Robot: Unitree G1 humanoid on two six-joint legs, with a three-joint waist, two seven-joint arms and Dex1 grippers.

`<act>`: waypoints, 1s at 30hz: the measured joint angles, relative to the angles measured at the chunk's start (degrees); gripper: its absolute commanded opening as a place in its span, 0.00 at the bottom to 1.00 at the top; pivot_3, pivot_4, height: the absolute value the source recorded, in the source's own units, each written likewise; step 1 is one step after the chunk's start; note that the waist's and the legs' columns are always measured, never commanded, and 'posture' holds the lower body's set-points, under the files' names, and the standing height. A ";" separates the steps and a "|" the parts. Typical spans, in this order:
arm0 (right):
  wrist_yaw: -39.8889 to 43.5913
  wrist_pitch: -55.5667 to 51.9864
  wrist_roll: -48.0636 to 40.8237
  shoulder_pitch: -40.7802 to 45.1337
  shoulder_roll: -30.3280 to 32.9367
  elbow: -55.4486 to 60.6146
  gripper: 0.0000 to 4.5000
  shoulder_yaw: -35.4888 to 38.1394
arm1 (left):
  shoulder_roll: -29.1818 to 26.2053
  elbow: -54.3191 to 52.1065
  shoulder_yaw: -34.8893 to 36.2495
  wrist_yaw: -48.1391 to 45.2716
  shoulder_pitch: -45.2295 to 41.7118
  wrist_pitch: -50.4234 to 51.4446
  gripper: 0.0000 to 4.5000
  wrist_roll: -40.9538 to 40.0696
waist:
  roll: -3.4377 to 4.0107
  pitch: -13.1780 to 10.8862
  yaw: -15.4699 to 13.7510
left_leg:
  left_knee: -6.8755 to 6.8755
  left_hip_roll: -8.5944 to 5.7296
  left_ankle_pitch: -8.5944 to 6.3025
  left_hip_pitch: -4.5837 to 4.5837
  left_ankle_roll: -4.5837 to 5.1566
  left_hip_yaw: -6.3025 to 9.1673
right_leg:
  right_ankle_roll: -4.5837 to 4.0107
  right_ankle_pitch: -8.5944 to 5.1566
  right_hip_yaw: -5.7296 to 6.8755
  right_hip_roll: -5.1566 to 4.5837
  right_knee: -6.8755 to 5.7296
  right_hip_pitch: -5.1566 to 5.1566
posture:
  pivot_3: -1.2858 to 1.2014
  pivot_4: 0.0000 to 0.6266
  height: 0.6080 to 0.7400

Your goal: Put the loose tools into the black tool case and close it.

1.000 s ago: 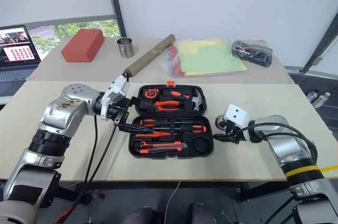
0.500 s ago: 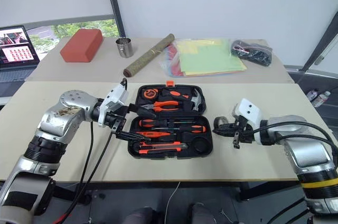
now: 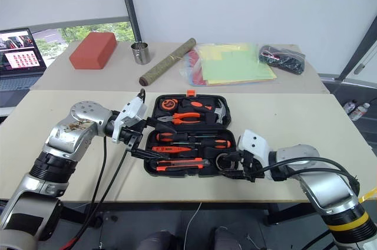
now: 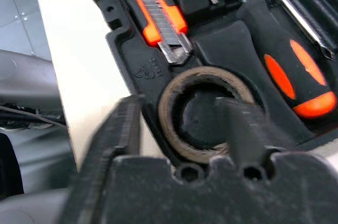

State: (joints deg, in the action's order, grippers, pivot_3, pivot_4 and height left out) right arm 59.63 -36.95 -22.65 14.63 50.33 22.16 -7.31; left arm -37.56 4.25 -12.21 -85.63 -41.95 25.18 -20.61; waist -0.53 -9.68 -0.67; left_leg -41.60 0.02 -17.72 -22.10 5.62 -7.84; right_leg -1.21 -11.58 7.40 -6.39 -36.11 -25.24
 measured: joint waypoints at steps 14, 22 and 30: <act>-0.34 6.42 3.77 8.44 2.11 -21.97 0.04 7.12 | -8.72 16.11 5.82 10.05 5.68 -5.40 0.21 7.15 | 0.01 -0.01 0.29 | 0.07 -0.02 0.00 0.05 0.00 -0.06 | 0.00 0.00 -0.03 -0.04 0.00 -0.02 | 0.52 0.24 0.97; -1.06 15.37 12.84 14.84 -6.48 -31.62 0.00 -1.80 | -3.63 14.24 3.00 9.93 7.82 -6.08 0.01 9.12 | 0.02 -0.02 0.34 | 0.05 -0.04 0.01 -0.13 0.00 -0.10 | -0.01 0.00 0.04 -0.02 -0.05 -0.15 | 0.52 0.24 0.97; 6.77 9.52 8.12 5.38 0.22 -17.40 0.00 -0.23 | -8.74 3.79 3.00 5.40 13.32 -1.12 0.01 7.77 | 0.02 -0.02 0.63 | 0.57 -0.06 0.00 0.02 -0.01 -0.09 | -0.03 -0.06 0.11 0.00 0.13 -0.10 | 0.52 0.24 0.97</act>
State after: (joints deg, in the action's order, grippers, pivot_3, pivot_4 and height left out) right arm 66.39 -27.43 -14.54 20.00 50.55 4.76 -7.54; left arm -46.30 8.04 -9.21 -80.23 -28.63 24.06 -12.84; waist -0.51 -9.70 -0.05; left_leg -41.03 -0.04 -17.71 -22.08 5.61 -7.93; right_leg -1.24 -11.64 7.51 -6.39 -35.98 -25.34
